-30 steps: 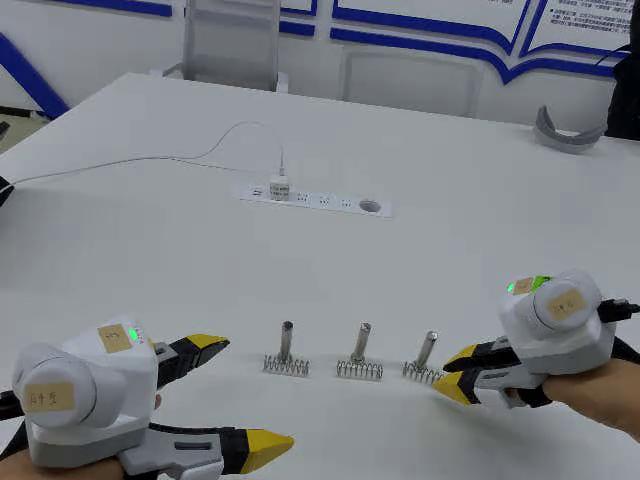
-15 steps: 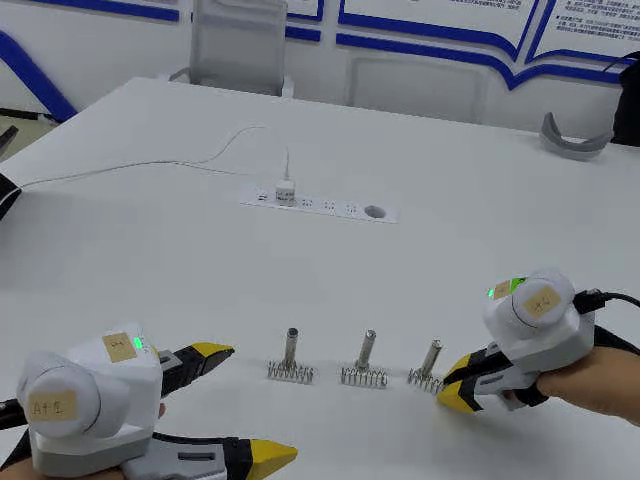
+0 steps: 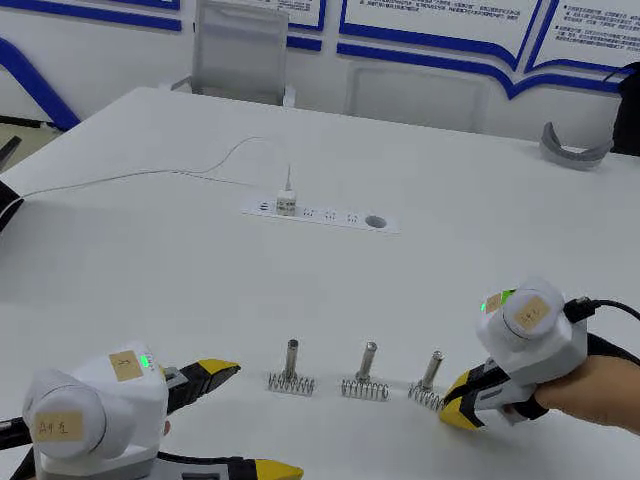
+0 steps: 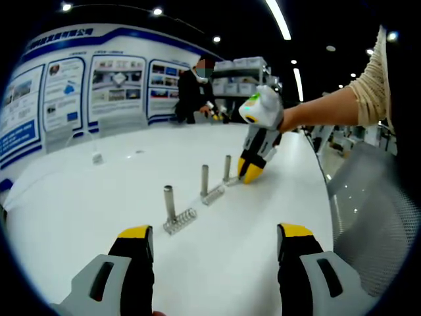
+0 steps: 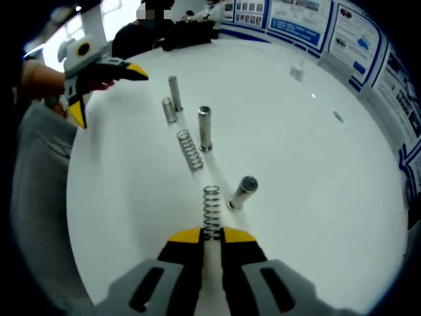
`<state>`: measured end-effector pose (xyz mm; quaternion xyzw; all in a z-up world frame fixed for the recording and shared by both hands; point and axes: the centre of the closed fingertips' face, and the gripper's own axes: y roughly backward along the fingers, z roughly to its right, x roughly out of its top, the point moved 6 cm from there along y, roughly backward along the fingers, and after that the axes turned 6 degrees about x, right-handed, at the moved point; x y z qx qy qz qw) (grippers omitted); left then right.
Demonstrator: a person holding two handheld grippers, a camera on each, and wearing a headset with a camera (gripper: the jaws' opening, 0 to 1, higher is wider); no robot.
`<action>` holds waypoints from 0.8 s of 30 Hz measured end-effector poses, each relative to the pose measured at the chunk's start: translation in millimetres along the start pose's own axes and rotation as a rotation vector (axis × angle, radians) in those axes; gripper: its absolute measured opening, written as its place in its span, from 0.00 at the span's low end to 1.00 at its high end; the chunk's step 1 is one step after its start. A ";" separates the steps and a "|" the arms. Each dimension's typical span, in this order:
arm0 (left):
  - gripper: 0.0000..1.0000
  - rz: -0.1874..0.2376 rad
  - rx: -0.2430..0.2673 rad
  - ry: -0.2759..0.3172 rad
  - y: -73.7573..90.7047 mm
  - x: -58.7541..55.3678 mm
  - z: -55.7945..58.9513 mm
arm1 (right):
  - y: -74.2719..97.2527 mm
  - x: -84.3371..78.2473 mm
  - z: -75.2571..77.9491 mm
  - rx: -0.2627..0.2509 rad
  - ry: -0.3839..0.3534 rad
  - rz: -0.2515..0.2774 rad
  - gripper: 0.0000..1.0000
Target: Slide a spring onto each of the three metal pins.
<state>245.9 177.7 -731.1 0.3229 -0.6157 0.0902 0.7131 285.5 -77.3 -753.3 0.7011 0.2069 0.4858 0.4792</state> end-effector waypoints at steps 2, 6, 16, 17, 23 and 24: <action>0.78 -0.003 -0.006 -0.002 -1.2 -0.9 1.3 | 1.3 0.2 -3.8 0.001 0.010 0.000 0.11; 0.76 -0.004 -0.020 -0.005 -4.0 -1.0 4.3 | 3.9 2.3 -10.7 0.007 0.025 0.001 0.11; 0.71 -0.022 -0.076 -0.037 -13.9 -3.2 19.2 | 5.5 21.7 -35.9 0.055 0.103 0.006 0.11; 0.70 -0.025 -0.084 -0.042 -15.3 -3.9 21.4 | 5.2 24.5 -38.4 0.058 0.115 0.007 0.11; 0.67 -0.026 -0.104 -0.050 -20.4 -3.3 26.0 | 4.6 37.2 -50.1 0.089 0.165 0.006 0.11; 0.66 -0.025 -0.108 -0.054 -21.5 -3.0 26.6 | 5.0 40.2 -52.0 0.093 0.177 0.011 0.11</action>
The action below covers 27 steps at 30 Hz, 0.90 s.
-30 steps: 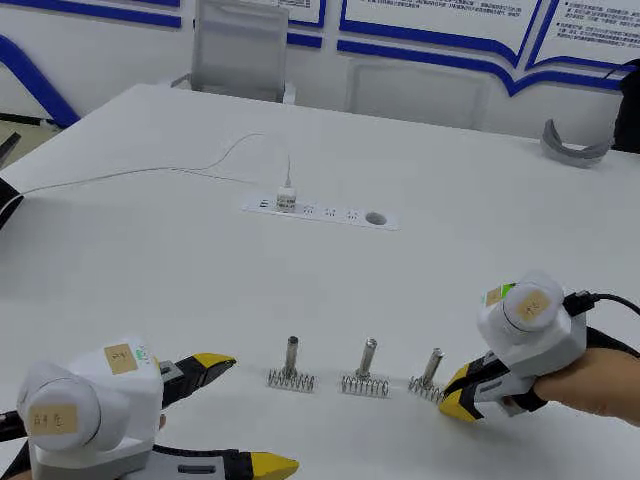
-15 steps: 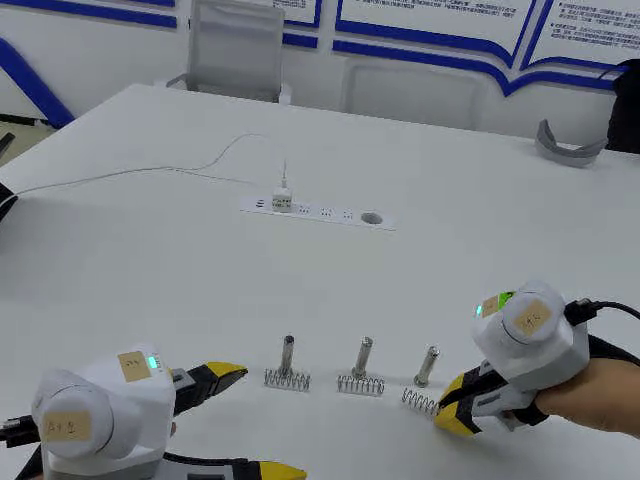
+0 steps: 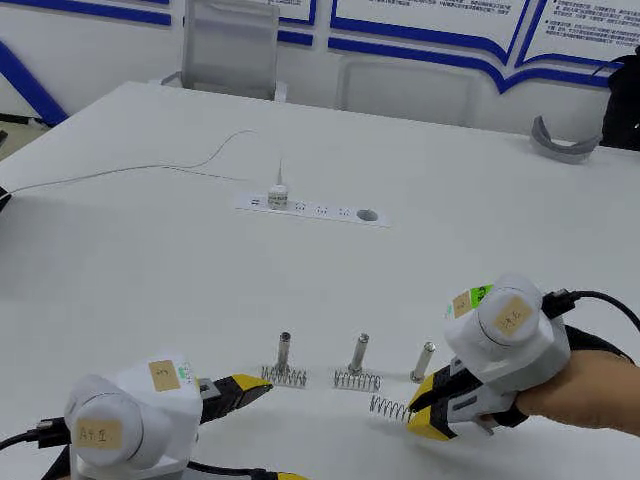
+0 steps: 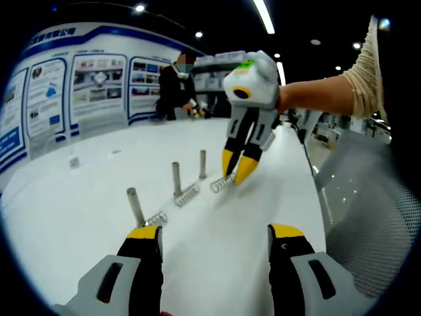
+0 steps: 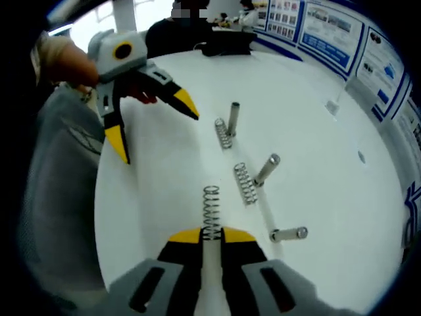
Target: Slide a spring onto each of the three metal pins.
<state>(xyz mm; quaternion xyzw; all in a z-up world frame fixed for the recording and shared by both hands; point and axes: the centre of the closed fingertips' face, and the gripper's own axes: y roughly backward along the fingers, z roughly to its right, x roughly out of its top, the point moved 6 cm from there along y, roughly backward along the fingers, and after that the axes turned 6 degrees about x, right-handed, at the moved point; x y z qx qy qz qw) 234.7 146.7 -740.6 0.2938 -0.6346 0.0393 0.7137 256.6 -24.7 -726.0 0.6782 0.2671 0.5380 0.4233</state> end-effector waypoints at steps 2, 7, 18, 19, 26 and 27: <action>0.64 -0.001 -0.005 -0.006 -1.7 0.8 0.7 | 0.0 4.2 -1.8 0.005 0.015 0.002 0.11; 0.60 0.001 -0.018 -0.024 -6.4 4.9 1.9 | -2.3 13.8 -6.7 0.024 0.050 0.006 0.11; 0.46 0.015 -0.046 -0.053 -14.7 13.3 3.2 | -4.8 32.4 -17.5 0.067 0.138 0.005 0.11; 0.45 0.016 -0.050 -0.058 -15.3 13.5 4.0 | -5.1 33.9 -18.4 0.072 0.147 0.005 0.11; 0.38 0.019 -0.071 -0.086 -18.4 14.9 8.8 | -7.6 43.5 -25.5 0.096 0.215 0.003 0.11; 0.37 0.018 -0.072 -0.090 -18.7 14.8 9.0 | -7.9 44.3 -26.3 0.099 0.221 0.003 0.11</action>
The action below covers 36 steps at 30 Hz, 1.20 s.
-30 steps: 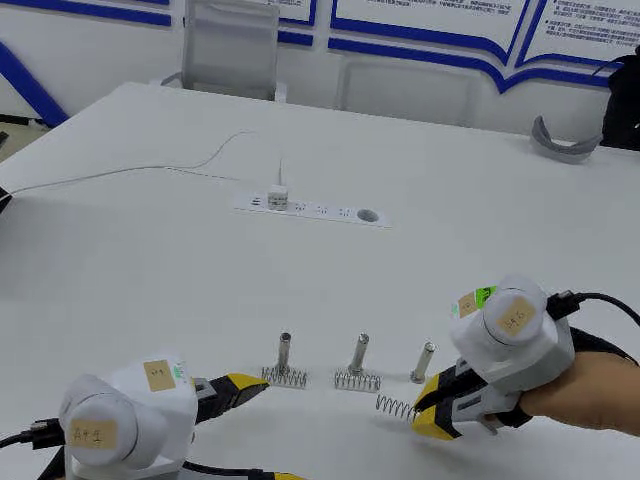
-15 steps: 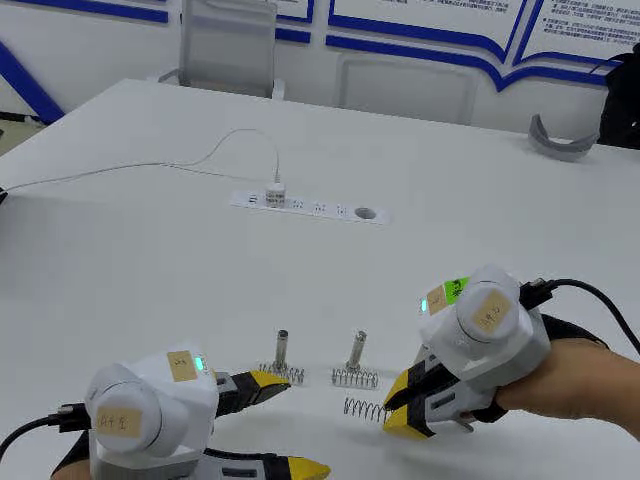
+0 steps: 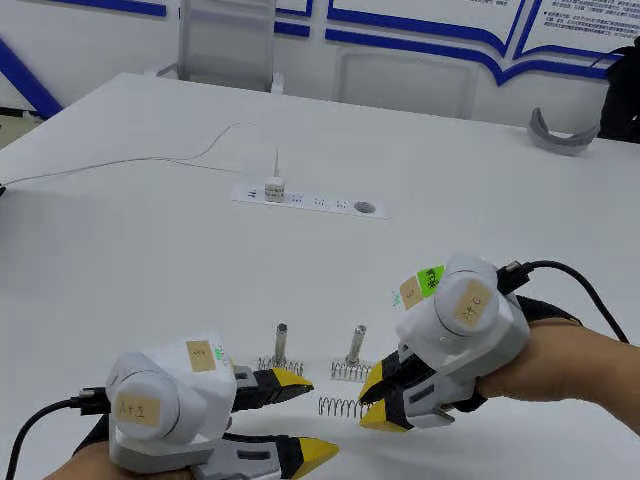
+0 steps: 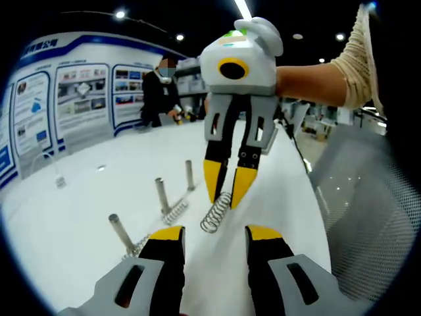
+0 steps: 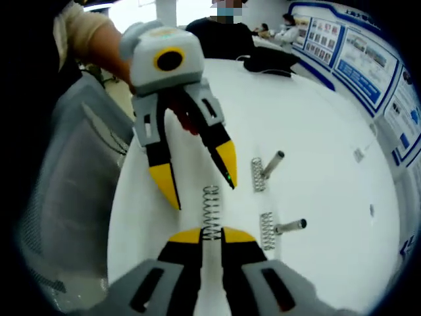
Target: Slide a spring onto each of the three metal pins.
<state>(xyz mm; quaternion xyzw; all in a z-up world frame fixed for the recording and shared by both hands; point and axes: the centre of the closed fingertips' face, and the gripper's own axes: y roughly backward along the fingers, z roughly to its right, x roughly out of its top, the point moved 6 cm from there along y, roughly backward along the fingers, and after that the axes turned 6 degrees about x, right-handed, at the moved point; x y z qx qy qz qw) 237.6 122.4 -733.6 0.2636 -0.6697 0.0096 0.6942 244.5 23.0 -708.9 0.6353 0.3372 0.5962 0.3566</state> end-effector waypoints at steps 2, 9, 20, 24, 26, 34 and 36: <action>0.34 -0.001 -0.004 -0.011 -0.6 0.2 0.7 | -0.9 1.7 -1.5 0.008 0.017 -0.006 0.11; 0.23 0.010 -0.016 -0.040 -1.3 2.5 3.2 | -1.4 5.0 -3.3 0.020 0.055 -0.013 0.12; 0.13 0.007 -0.033 -0.084 -3.0 1.8 7.2 | -1.9 6.0 -8.0 0.033 0.091 -0.038 0.12; 0.12 0.003 -0.036 -0.099 -3.5 0.8 7.7 | 4.2 9.2 -9.2 0.035 0.092 -0.032 0.12; 0.12 0.001 -0.036 -0.101 -3.7 0.5 7.6 | 7.0 12.0 -10.0 0.035 0.090 -0.026 0.12; 0.12 -0.006 -0.043 -0.107 -5.0 0.0 9.0 | 16.1 27.9 -13.5 0.033 0.095 0.008 0.12; 0.12 -0.005 -0.044 -0.107 -5.3 0.3 9.6 | 16.6 31.4 -14.2 0.032 0.103 0.013 0.11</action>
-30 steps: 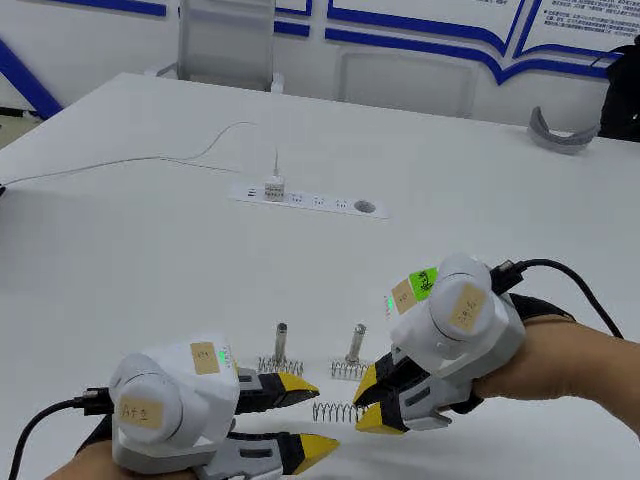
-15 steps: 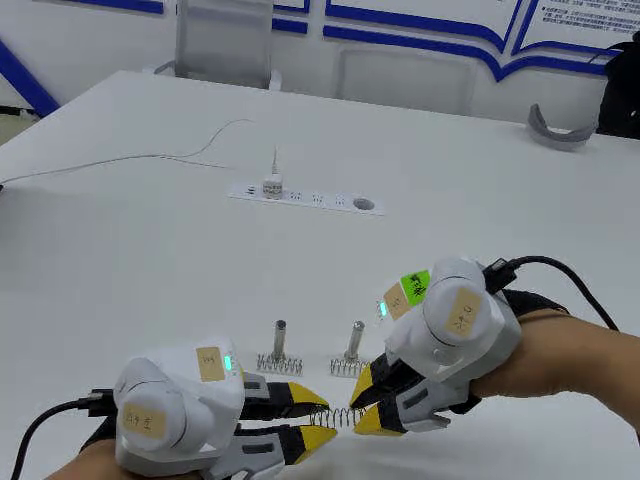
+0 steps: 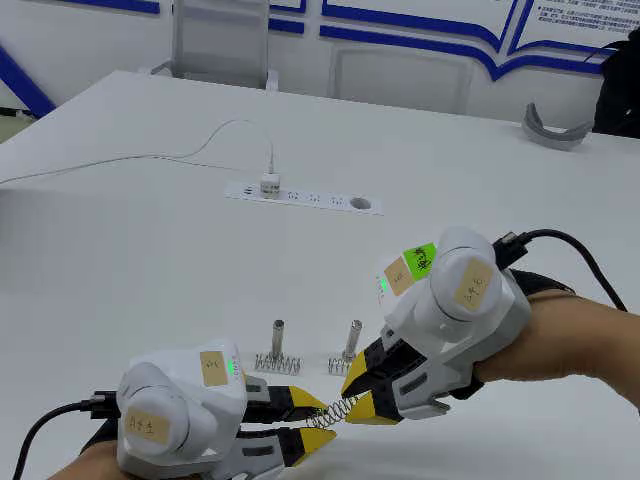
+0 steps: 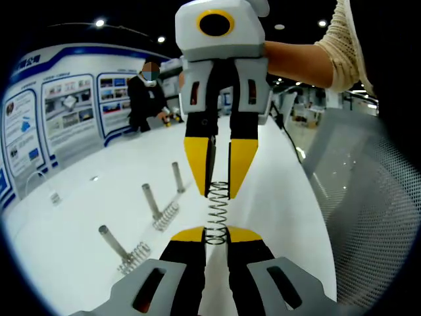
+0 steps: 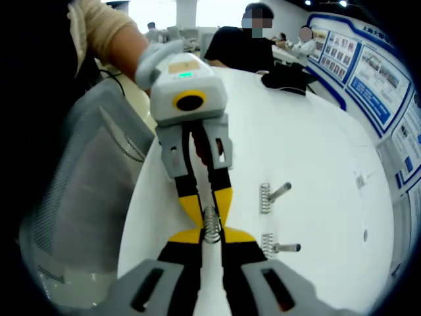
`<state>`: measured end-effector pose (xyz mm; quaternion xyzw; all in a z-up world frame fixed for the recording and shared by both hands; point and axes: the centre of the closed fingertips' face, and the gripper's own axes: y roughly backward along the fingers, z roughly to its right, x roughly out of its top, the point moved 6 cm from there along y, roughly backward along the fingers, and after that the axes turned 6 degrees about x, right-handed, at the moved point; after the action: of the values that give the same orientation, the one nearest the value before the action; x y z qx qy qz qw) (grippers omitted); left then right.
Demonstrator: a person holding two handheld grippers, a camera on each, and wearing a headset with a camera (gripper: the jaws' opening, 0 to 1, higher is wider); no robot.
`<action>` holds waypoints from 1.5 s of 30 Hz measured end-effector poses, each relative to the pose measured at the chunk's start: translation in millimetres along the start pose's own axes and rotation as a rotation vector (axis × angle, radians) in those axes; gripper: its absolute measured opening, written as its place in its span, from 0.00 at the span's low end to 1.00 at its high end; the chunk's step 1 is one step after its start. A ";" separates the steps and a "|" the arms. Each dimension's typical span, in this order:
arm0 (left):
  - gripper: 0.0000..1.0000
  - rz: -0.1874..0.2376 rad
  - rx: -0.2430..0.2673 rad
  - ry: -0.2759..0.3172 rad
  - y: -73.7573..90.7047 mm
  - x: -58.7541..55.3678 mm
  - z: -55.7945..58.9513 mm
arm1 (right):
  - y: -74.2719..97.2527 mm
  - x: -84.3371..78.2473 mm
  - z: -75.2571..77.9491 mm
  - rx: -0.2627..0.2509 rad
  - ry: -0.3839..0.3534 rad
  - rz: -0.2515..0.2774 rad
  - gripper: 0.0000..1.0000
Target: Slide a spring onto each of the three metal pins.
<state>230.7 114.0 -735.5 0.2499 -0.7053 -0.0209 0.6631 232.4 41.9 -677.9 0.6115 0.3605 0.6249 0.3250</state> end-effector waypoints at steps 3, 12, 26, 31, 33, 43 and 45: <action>0.11 0.000 0.000 0.000 -0.3 0.2 0.3 | -0.7 2.5 0.0 -0.002 0.010 -0.003 0.11; 0.11 0.001 0.002 0.002 -0.7 0.6 0.0 | -0.9 10.2 0.6 -0.005 0.015 0.011 0.12; 0.11 0.020 0.006 0.023 -1.8 3.1 0.5 | -2.6 19.3 0.5 -0.011 0.006 0.041 0.12; 0.11 0.025 0.010 0.027 -0.8 3.3 -0.5 | -2.8 16.8 1.8 -0.014 -0.014 0.033 0.14; 0.11 0.027 0.010 0.029 -0.7 3.5 -0.6 | -3.2 16.5 1.9 -0.014 -0.016 0.032 0.14; 0.11 0.039 0.011 0.033 -1.1 8.3 -0.7 | -10.8 12.9 3.4 -0.011 -0.024 0.005 0.13; 0.11 0.039 0.012 0.033 -1.0 8.8 -0.8 | -11.0 12.7 3.4 -0.010 -0.027 0.005 0.13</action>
<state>231.9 110.1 -727.6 0.2404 -0.6991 0.0005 0.6734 234.9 58.7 -680.5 0.6191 0.3512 0.6193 0.3314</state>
